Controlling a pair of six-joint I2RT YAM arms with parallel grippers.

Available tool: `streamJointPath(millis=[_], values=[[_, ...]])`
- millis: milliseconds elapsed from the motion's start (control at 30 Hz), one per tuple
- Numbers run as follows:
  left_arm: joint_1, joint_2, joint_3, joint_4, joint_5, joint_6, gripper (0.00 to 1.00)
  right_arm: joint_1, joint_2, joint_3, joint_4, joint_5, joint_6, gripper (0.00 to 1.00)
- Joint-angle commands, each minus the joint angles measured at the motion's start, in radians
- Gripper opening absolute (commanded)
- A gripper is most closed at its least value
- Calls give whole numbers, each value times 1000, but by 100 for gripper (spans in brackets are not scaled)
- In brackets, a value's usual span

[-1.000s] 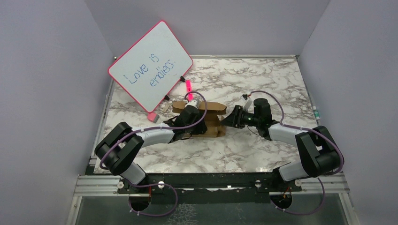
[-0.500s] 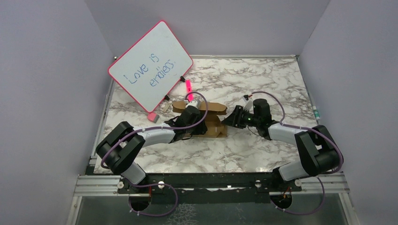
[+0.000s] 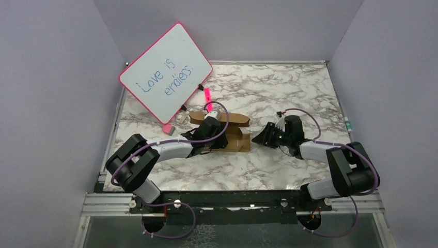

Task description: Fold the paper box

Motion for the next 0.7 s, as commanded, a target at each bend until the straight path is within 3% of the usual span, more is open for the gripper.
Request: streamJointPath(millis=[0,400,667], values=[[-6,12,22,-33,-9,7,45,-1,75,-25,122,-92,22,45],[-5,29,17,-23,11,-5,45,0,289,-53,452,-271,184,50],[-7,36,15,-10,28,-12,43,3,296,-48,537,-300,243,50]])
